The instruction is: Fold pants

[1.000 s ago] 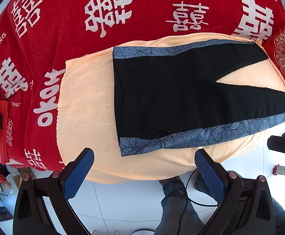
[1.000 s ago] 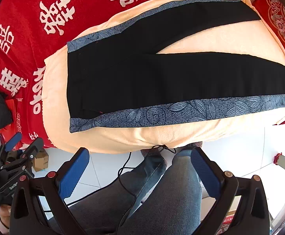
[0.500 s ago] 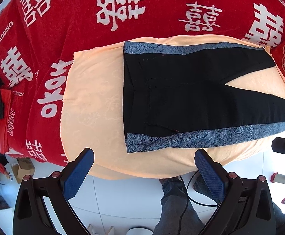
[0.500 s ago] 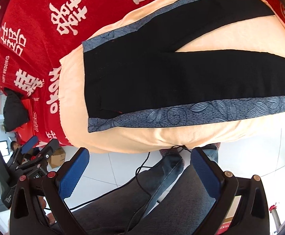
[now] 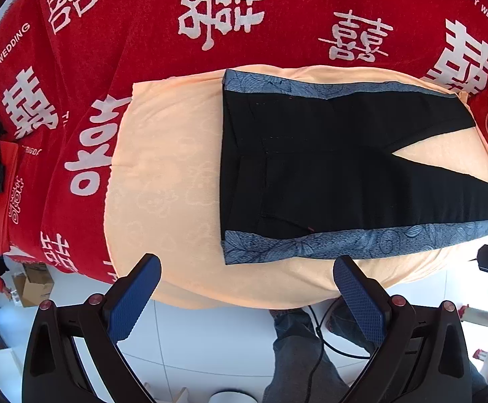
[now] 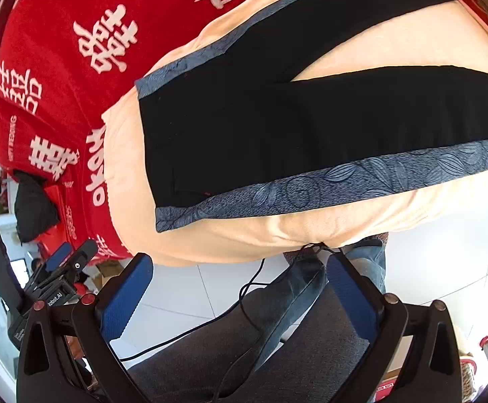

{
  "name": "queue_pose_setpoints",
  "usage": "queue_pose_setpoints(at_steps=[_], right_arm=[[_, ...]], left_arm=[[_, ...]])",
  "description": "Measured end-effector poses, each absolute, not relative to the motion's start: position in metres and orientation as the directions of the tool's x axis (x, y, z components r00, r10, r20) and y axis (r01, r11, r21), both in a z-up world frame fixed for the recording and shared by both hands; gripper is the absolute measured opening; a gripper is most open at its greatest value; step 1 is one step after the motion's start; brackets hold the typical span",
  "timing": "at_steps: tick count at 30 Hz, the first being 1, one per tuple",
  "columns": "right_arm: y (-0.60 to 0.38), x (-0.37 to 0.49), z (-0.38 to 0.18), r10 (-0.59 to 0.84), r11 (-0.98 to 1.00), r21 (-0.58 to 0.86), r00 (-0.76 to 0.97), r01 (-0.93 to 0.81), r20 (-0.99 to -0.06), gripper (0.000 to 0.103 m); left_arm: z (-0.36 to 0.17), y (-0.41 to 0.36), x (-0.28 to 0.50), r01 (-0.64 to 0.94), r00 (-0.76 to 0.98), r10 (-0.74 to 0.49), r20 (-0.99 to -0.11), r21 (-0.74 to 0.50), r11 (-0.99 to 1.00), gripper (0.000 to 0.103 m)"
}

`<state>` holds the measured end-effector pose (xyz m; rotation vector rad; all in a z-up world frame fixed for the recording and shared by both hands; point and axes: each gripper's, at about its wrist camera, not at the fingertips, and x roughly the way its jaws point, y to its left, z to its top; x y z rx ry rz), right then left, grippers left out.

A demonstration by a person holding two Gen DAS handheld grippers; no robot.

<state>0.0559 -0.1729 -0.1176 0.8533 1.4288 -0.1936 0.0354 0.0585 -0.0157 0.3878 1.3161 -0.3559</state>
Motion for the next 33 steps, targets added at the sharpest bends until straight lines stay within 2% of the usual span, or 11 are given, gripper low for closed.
queue_pose_setpoints(at_steps=[10,15,25,33], right_arm=[[-0.175,0.042,-0.127,0.339,0.713,0.367,0.164,0.598,-0.926,0.103],[-0.176,0.028,-0.141,0.368,0.688,0.377,0.150,0.620,-0.917,0.103],[-0.183,0.025,-0.184,0.433,0.652,0.426,0.154,0.627,-0.888,0.103],[-0.179,0.040,-0.264,0.601,0.491,0.610,0.266,0.622,-0.754,0.103]], left_arm=[[-0.042,0.076,0.035,0.505,0.237,0.018,-0.971,0.139,0.852,0.103],[-0.060,0.077,0.027,0.438,0.157,-0.031,-0.987,0.041,0.898,0.103],[-0.102,0.043,0.009,0.439,0.048,-0.149,-0.988,-0.113,0.891,0.103],[-0.166,0.049,0.014,0.306,-0.018,-0.239,-0.971,-0.233,0.923,0.103]])
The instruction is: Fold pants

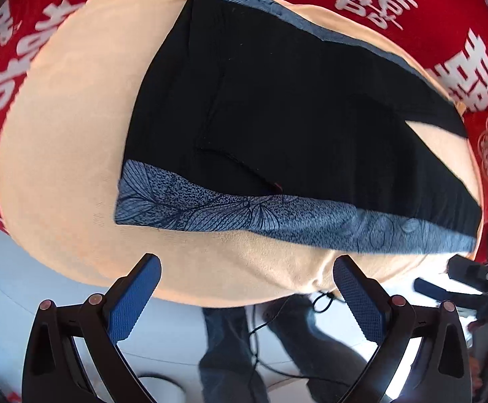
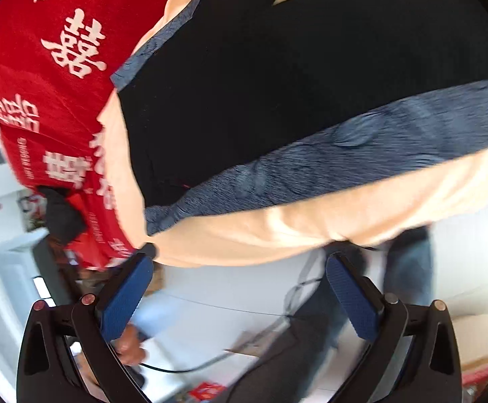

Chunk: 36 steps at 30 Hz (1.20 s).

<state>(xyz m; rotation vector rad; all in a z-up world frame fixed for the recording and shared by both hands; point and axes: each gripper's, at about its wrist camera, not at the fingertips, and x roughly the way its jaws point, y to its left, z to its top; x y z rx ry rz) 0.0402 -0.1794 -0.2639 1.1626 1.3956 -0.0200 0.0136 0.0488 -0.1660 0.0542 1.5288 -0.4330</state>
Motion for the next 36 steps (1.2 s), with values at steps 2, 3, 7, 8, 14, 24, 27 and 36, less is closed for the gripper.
queue_pose_setpoints(at_steps=[2,3,7,8,14,24,27,36], right_arm=[[-0.175,0.043,-0.282,0.642,0.436,0.656,0.298,0.616,-0.707,0.103],[-0.171,0.045,-0.292,0.669,0.397,0.691,0.325,0.604,-0.668,0.103],[-0.157,0.051,-0.329,0.714,0.337,0.736,0.351,0.586,-0.606,0.099],[-0.155,0.052,-0.338,0.716,0.323,0.742,0.362,0.587,-0.597,0.098],[-0.155,0.060,-0.368,0.708,0.262,0.776,0.432,0.574,-0.558,0.083],[-0.163,0.088,-0.321,0.727,0.266,0.860,0.495,0.436,-0.476,0.070],[-0.165,0.086,-0.318,0.736,0.251,0.866,0.496,0.433,-0.461,0.070],[-0.196,0.039,-0.341,0.682,0.290,0.792,0.464,0.538,-0.565,0.061]], left_arm=[[-0.179,0.052,0.015,0.271,-0.022,-0.272,-0.962,-0.267,0.925,0.103],[-0.183,0.053,0.015,0.262,-0.019,-0.283,-0.959,-0.278,0.924,0.103],[-0.199,0.056,0.019,0.240,0.000,-0.321,-0.947,-0.312,0.919,0.103],[-0.204,0.059,0.020,0.229,-0.001,-0.333,-0.943,-0.325,0.918,0.103],[-0.220,0.063,0.026,0.193,-0.035,-0.361,-0.932,-0.361,0.912,0.103],[-0.232,0.050,0.037,-0.069,-0.051,-0.553,-0.832,-0.549,0.833,0.103],[-0.234,0.045,0.049,-0.108,-0.006,-0.553,-0.833,-0.549,0.829,0.103],[-0.230,0.044,0.058,-0.010,0.037,-0.458,-0.888,-0.459,0.889,0.083]])
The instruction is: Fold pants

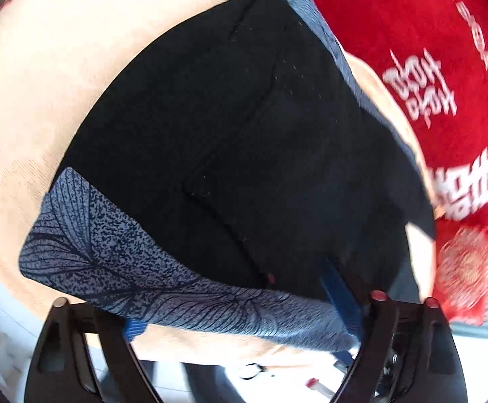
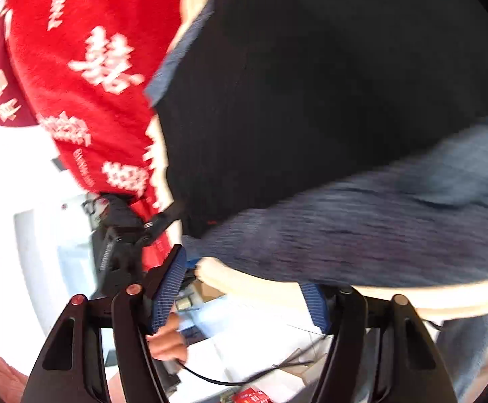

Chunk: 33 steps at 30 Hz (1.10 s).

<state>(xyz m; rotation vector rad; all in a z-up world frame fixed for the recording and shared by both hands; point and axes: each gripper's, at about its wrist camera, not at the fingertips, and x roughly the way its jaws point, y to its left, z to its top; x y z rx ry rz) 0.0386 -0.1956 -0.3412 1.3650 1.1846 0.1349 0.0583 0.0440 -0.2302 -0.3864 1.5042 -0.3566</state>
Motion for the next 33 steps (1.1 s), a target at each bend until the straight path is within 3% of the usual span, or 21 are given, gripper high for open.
queue_pose_setpoints(at_steps=[3,5,7,8,10,18,22,28,33], right_arm=[[-0.218,0.013,-0.351,0.643,0.213,0.780,0.516,0.589,-0.565,0.053],[-0.228,-0.001,-0.363,0.630,0.072,0.795,0.591,0.602,-0.504,0.045],[-0.234,-0.020,-0.378,0.564,-0.152,0.799,0.715,0.582,-0.413,0.023],[-0.234,-0.025,-0.379,0.528,-0.205,0.794,0.747,0.573,-0.404,0.016],[-0.231,-0.022,-0.365,0.507,-0.184,0.801,0.753,0.569,-0.418,0.011],[-0.253,0.062,-0.253,0.600,0.291,0.820,0.574,0.493,-0.558,0.008],[-0.284,0.131,-0.222,0.642,0.425,0.813,0.500,0.399,-0.581,0.008],[-0.334,0.250,-0.220,0.674,0.534,0.791,0.413,0.300,-0.612,0.008],[-0.354,0.347,-0.261,0.680,0.612,0.748,0.311,0.255,-0.663,0.009]], left_arm=[[-0.227,0.042,0.057,0.075,0.033,-0.410,-0.911,-0.407,0.910,0.070],[-0.227,0.044,0.059,0.085,0.026,-0.395,-0.918,-0.392,0.916,0.060],[-0.229,0.049,0.062,0.082,0.012,-0.377,-0.926,-0.374,0.924,0.037],[-0.230,0.051,0.064,0.085,0.003,-0.364,-0.931,-0.363,0.928,0.034],[-0.229,0.058,0.066,0.080,-0.013,-0.385,-0.923,-0.385,0.920,0.022],[-0.175,0.056,0.082,0.076,0.024,-0.477,-0.879,-0.474,0.877,0.019],[-0.143,0.033,0.110,0.119,0.083,-0.488,-0.869,-0.477,0.871,0.019],[-0.122,-0.018,0.192,0.169,0.234,-0.462,-0.855,-0.433,0.886,0.019],[-0.168,-0.056,0.262,0.129,0.284,-0.338,-0.898,-0.313,0.941,0.019]])
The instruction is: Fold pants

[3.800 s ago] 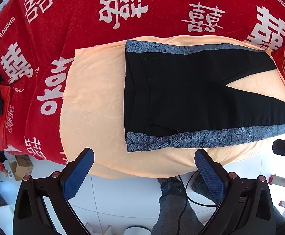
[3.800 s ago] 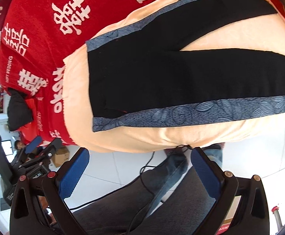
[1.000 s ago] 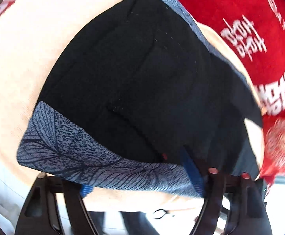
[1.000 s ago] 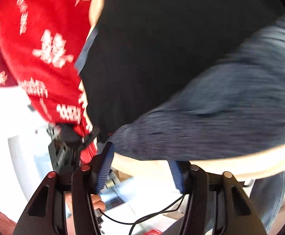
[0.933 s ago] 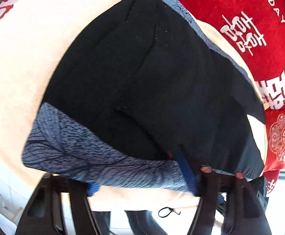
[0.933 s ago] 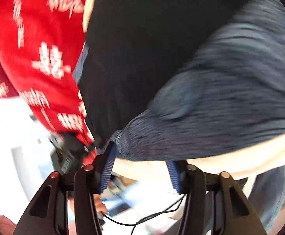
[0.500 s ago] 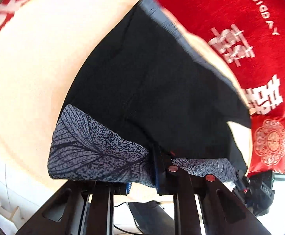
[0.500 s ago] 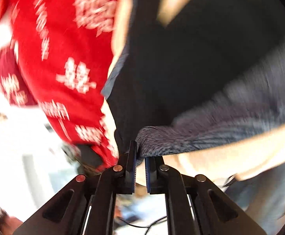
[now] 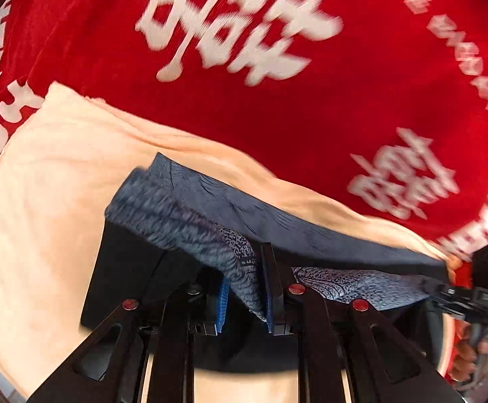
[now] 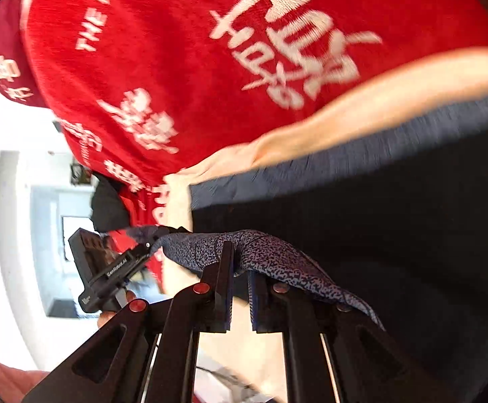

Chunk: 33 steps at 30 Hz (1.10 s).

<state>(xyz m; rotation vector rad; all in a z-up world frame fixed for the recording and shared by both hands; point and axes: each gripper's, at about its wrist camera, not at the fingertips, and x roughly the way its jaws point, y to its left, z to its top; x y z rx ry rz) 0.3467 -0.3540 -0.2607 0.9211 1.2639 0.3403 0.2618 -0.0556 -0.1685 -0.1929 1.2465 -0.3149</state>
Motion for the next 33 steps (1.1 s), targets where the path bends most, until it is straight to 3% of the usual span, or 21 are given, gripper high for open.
queue_pose_setpoints(at_steps=[3,6,8,9,10,11,12,13,14,15,16,17,21,24,27,30,33], right_arm=[[-0.356,0.378,-0.306,0.643,0.661,0.685,0.240,0.306,-0.727,0.009],[-0.354,0.388,-0.329,0.617,0.688,0.636,0.180,0.350,-0.766,0.010],[-0.349,0.387,-0.320,0.631,0.689,0.654,0.184,0.313,-0.753,0.031],[-0.346,0.388,-0.312,0.643,0.690,0.667,0.183,0.281,-0.743,0.055],[-0.339,0.388,-0.299,0.645,0.707,0.668,0.178,0.232,-0.743,0.072],[-0.334,0.387,-0.288,0.624,0.738,0.647,0.172,0.193,-0.762,0.076],[-0.329,0.384,-0.275,0.594,0.771,0.616,0.169,0.160,-0.787,0.076],[-0.324,0.381,-0.267,0.578,0.788,0.599,0.166,0.141,-0.799,0.076],[-0.321,0.377,-0.262,0.577,0.791,0.598,0.166,0.130,-0.800,0.075],[-0.316,0.373,-0.259,0.586,0.787,0.606,0.167,0.119,-0.793,0.061],[-0.308,0.371,-0.260,0.584,0.793,0.600,0.151,0.108,-0.798,0.037],[-0.303,0.370,-0.265,0.567,0.808,0.580,0.131,0.103,-0.813,0.031],[-0.287,0.388,-0.306,0.453,0.888,0.457,0.077,0.050,-0.888,0.030],[-0.299,0.410,-0.328,0.403,0.911,0.410,0.112,0.042,-0.908,0.016],[-0.311,0.421,-0.326,0.415,0.897,0.432,0.160,0.092,-0.896,0.016],[-0.321,0.414,-0.303,0.415,0.889,0.445,0.224,0.107,-0.882,0.023],[-0.334,0.391,-0.279,0.438,0.869,0.479,0.261,0.122,-0.861,0.059]], left_arm=[[-0.209,-0.061,0.284,0.093,0.229,-0.264,-0.937,-0.248,0.964,0.022],[-0.211,-0.060,0.292,0.058,0.212,-0.252,-0.944,-0.245,0.968,0.022],[-0.194,-0.057,0.288,0.079,0.222,-0.259,-0.940,-0.248,0.966,0.023],[-0.184,-0.057,0.284,0.100,0.224,-0.260,-0.939,-0.243,0.965,0.025],[-0.174,-0.056,0.278,0.120,0.233,-0.247,-0.941,-0.224,0.967,0.040],[-0.162,-0.056,0.272,0.143,0.264,-0.194,-0.945,-0.160,0.977,0.052],[-0.153,-0.058,0.266,0.160,0.296,-0.153,-0.943,-0.109,0.981,0.070],[-0.145,-0.060,0.261,0.177,0.323,-0.133,-0.937,-0.078,0.981,0.075],[-0.140,-0.062,0.257,0.195,0.327,-0.139,-0.935,-0.078,0.978,0.075],[-0.142,-0.064,0.255,0.206,0.308,-0.149,-0.940,-0.087,0.975,0.075],[-0.149,-0.070,0.255,0.219,0.281,-0.153,-0.947,-0.092,0.971,0.075],[-0.162,-0.079,0.256,0.236,0.255,-0.139,-0.957,-0.078,0.969,0.075],[-0.216,-0.107,0.276,0.235,0.241,-0.049,-0.969,0.010,0.972,0.075],[-0.229,-0.117,0.298,0.192,0.298,-0.025,-0.954,0.035,0.981,0.075],[-0.232,-0.116,0.318,0.152,0.306,-0.014,-0.952,0.035,0.988,0.075],[-0.225,-0.116,0.324,0.136,0.284,-0.009,-0.959,0.030,0.990,0.075],[-0.210,-0.118,0.307,0.163,0.283,0.011,-0.959,0.059,0.985,0.075]])
